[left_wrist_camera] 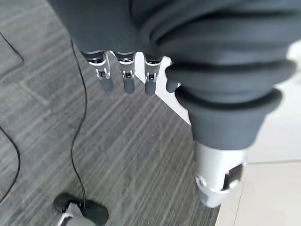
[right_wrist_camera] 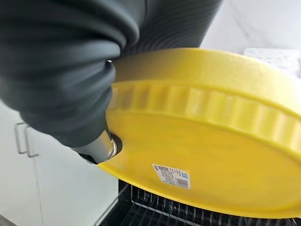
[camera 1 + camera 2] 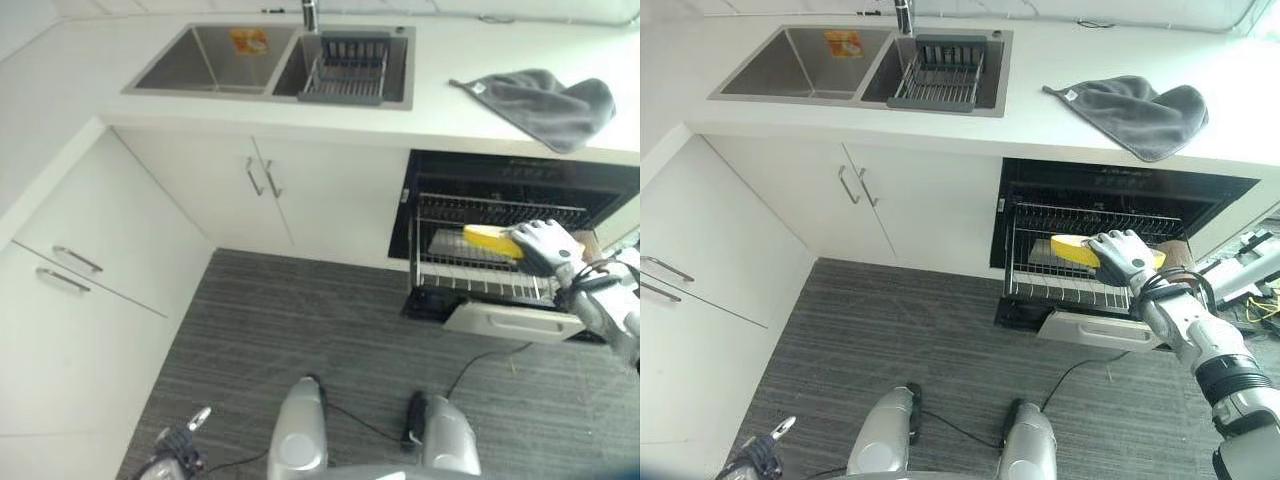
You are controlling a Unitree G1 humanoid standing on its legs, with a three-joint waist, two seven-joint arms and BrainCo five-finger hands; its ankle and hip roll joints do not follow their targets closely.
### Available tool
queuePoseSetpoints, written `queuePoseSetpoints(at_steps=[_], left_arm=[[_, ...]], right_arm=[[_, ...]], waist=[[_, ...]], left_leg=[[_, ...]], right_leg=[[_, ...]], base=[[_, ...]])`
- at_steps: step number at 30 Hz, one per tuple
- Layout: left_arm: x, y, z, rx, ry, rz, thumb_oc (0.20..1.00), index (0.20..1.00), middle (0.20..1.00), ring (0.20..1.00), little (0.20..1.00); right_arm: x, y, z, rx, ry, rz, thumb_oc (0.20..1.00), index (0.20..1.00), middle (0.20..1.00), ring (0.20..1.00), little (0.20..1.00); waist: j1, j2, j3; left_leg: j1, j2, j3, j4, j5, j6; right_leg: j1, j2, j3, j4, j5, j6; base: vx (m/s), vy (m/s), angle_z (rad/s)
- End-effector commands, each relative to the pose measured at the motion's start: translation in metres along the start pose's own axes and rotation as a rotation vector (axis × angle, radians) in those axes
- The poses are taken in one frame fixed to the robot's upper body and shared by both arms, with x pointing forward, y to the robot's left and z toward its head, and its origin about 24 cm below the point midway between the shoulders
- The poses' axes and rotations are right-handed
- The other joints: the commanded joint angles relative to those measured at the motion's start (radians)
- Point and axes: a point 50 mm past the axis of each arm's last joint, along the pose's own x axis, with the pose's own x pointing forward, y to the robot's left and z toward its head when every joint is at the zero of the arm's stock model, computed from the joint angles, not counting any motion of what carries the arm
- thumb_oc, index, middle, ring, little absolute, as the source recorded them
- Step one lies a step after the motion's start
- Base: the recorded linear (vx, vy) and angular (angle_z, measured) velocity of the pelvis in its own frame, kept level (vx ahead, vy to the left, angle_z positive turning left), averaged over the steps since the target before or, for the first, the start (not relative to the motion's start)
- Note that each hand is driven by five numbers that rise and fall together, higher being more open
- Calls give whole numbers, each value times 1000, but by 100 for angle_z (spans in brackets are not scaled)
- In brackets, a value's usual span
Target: Place the dishes in the dishwasher.
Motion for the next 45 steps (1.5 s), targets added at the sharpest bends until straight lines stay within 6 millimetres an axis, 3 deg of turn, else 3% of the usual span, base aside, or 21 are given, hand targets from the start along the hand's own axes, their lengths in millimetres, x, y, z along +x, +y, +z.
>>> queuePoseSetpoints(at_steps=[1, 8, 11, 20, 33, 34, 39, 45], left_arm=[[0, -6, 23, 54, -151, -19, 1000, 1000, 1000, 1000, 1000], [-5, -2, 17, 73, -188, -37, 1000, 1000, 1000, 1000, 1000], [-6, 2, 16, 79, -196, -32, 1000, 1000, 1000, 1000, 1000], [-8, 3, 15, 76, -202, -50, 1000, 1000, 1000, 1000, 1000], [-7, -10, 42, 5, -287, -122, 1000, 1000, 1000, 1000, 1000], [-7, -10, 44, 2, -289, -124, 1000, 1000, 1000, 1000, 1000], [-9, -14, 53, -23, -327, -167, 1000, 1000, 1000, 1000, 1000], [-10, -15, 58, -26, -342, -189, 1000, 1000, 1000, 1000, 1000]], right_arm=[[11, -33, -9, -99, 30, -279, 200, 200, 200, 200, 200], [15, -43, -26, -254, 54, -375, 200, 200, 200, 200, 200], [13, -40, -40, -250, 154, -350, 200, 200, 200, 200, 200], [16, -44, -51, -259, 176, -313, 200, 200, 200, 200, 200], [36, -60, -55, -286, 165, -316, 200, 200, 200, 200, 200], [38, -62, -54, -291, 165, -320, 200, 200, 200, 200, 200], [52, -86, -62, -349, 189, -358, 200, 200, 200, 200, 200], [57, -96, -67, -374, 199, -320, 200, 200, 200, 200, 200]], waist=[[24, -9, -20], [44, 9, 7], [50, 12, 10], [54, 26, 41], [66, 53, 124], [68, 58, 134], [79, 87, 163], [93, 91, 175]], left_leg=[[29, 35, -42, 25, -32, -4], [-4, 37, -43, 76, -44, -4], [-10, 41, -39, 92, -50, -4], [-55, 43, -34, 144, -63, -5], [-237, 17, -55, 278, -100, 9], [-238, 17, -58, 294, -125, 5], [-291, -6, -63, 234, -78, 5], [-298, -11, -56, 180, -43, 9]], right_leg=[[92, -29, -2, -1, -39, 28], [51, -55, 5, 66, -54, 31], [42, -63, 9, 88, -62, 30], [-16, -84, 31, 153, -74, 32], [-246, -140, 103, 342, -119, 36], [-250, -140, 110, 361, -143, 43], [-319, -124, 130, 356, -132, 42], [-324, -107, 113, 330, -124, 34]], base=[[19, 39, 11], [45, 34, 5], [66, 8, 2], [19, 8, 0], [-60, 0, 0], [0, 0, 0], [-52, -1, -3], [-15, -15, 1]])
